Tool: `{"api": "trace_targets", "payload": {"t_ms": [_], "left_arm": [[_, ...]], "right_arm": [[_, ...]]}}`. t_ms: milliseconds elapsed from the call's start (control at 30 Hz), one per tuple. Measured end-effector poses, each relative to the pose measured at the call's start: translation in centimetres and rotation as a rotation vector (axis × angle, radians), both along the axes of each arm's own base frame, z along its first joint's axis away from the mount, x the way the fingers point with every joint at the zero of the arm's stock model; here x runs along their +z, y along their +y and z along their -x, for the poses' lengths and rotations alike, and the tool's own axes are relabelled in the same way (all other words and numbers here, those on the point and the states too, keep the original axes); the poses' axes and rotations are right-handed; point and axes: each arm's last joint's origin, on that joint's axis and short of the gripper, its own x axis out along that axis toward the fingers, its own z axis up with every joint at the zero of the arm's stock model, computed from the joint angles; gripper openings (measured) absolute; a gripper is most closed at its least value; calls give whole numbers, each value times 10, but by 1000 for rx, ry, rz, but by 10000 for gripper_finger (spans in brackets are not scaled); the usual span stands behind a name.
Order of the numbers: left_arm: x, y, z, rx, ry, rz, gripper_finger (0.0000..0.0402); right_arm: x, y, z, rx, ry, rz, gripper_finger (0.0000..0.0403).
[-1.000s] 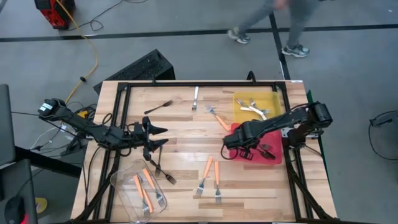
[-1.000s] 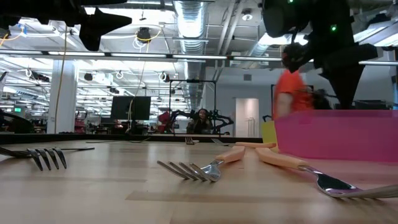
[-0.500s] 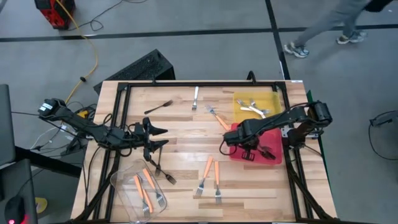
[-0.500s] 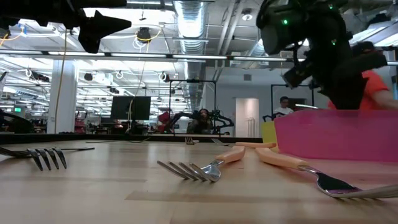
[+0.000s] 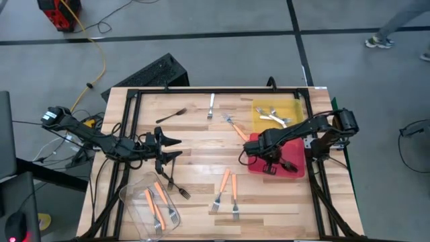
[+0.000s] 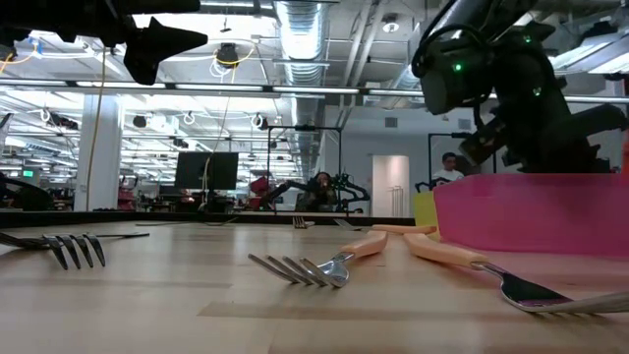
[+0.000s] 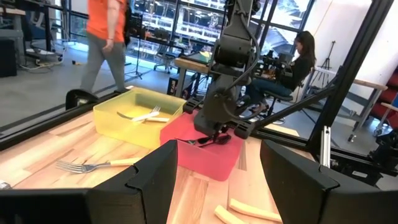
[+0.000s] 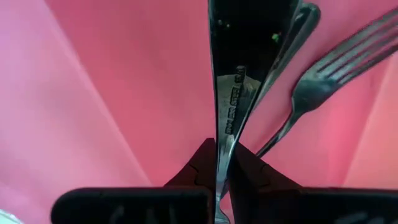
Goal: Sort silverware by color (type)
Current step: Put the black fork into the red bin
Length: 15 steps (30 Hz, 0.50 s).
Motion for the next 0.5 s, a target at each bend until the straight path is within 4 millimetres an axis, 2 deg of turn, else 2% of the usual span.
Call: {"api": "trace_targets", "payload": {"t_ms": [267, 500], "left_arm": [[0, 0, 0, 0, 0, 0, 215], [0, 0, 0, 1, 1, -1, 215]], "right_arm": [[-8, -8, 4, -39, 3, -6, 37], [-10, -13, 0, -39, -42, -11, 37]]}}
